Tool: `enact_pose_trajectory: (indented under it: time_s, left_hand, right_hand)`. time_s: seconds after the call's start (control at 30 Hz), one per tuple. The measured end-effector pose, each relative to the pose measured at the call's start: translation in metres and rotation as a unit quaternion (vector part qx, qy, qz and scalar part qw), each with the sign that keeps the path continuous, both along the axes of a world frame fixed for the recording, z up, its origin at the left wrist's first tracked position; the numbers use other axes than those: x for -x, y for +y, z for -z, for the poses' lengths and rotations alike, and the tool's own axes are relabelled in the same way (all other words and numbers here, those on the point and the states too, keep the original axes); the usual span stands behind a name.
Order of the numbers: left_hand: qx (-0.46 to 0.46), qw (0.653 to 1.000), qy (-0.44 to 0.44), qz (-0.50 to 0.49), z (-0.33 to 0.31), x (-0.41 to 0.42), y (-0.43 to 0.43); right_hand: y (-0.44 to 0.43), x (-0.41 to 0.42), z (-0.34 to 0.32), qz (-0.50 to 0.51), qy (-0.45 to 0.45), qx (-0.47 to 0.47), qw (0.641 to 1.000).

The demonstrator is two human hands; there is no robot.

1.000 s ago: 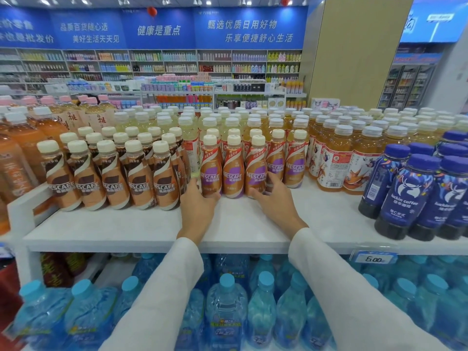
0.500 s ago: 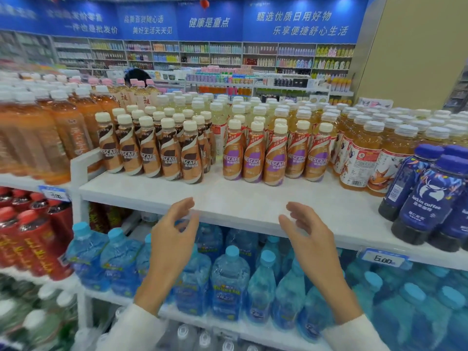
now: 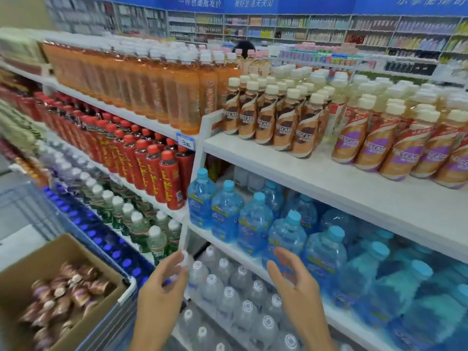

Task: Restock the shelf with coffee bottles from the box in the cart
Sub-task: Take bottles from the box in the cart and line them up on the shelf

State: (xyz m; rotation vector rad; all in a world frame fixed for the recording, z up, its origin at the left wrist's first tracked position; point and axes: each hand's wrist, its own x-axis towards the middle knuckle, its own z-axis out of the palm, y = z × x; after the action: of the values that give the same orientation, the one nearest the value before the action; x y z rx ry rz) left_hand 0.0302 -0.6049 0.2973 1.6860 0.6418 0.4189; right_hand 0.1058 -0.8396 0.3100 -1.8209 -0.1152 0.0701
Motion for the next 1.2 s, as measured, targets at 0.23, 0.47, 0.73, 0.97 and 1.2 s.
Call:
enact_pose_trajectory:
  time_s: [0.23,0.47,0.73,0.97,1.2]
  left_hand:
    - [0.021,0.992,0.025,-0.126,0.053,0.096,0.114]
    - [0.065,0.974,0.052,-0.212,0.096,0.18,0.191]
    - [0.093,0.947,0.106,-0.287,0.12,0.219,0.241]
    - [0.113,0.935,0.139,-0.306,0.142,0.191,0.29]
    - [0.116,0.921,0.198,-0.315,0.155,0.137,0.353]
  right_hand:
    - [0.14,0.041,0.045,-0.11,0.113,0.041,0.987]
    - [0.248,0.087,0.116,-0.175,0.153,0.109,0.967]
    - [0.335,0.114,0.136,-0.257,0.201,0.174,0.929]
    - [0.412,0.083,0.139,-0.329,0.233,0.16,0.901]
    - [0.487,0.017,0.165,-0.4,0.227,0.202,0.865]
